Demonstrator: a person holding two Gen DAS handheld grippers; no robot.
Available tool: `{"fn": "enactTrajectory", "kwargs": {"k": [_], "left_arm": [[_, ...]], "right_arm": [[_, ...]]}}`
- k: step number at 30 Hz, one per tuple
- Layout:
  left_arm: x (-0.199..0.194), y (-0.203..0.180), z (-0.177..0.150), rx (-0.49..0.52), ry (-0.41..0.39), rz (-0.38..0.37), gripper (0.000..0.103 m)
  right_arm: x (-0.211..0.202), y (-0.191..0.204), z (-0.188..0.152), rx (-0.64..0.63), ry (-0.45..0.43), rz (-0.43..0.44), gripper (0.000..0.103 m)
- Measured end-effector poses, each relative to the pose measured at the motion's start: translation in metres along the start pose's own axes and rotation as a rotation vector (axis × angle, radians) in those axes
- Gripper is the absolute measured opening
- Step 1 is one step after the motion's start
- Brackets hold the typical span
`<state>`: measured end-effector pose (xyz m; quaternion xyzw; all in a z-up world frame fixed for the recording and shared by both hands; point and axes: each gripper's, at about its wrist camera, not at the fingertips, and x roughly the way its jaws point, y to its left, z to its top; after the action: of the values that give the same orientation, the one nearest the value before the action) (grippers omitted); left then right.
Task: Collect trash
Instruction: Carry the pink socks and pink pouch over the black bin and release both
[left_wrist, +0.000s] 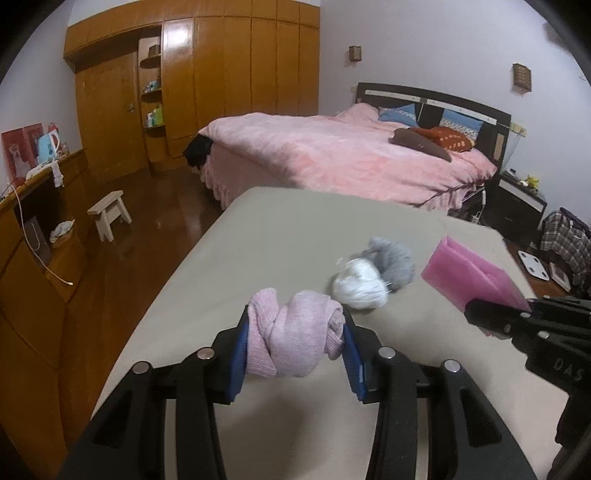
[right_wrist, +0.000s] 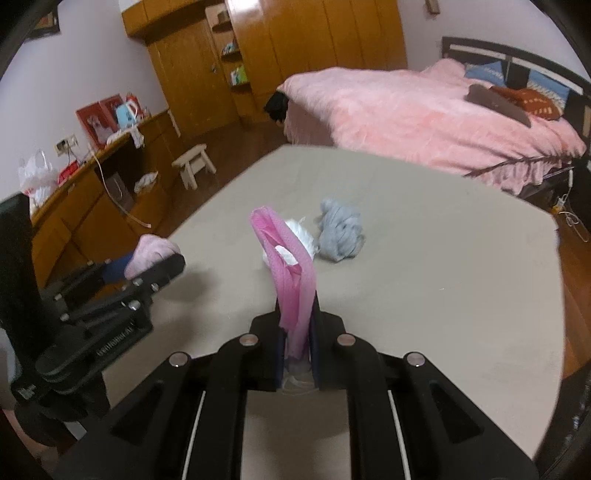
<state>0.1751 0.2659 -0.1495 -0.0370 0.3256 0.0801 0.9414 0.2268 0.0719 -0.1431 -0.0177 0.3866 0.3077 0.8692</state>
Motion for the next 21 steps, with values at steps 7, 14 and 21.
{"fn": "enactTrajectory", "kwargs": {"k": [7,14,21], "left_arm": [[-0.031,-0.029,0.013,0.024,-0.043,-0.046,0.044],[-0.068,-0.068,0.021,0.065,-0.095,-0.102,0.044],[-0.100,-0.111,0.025,0.113,-0.147,-0.173,0.044]], "right_arm": [[-0.054,-0.010,0.002,0.017,-0.072,-0.036,0.010],[-0.112,-0.030,-0.006,0.066,-0.140,-0.076,0.010],[-0.166,-0.053,-0.022,0.102,-0.193,-0.153,0.011]]}}
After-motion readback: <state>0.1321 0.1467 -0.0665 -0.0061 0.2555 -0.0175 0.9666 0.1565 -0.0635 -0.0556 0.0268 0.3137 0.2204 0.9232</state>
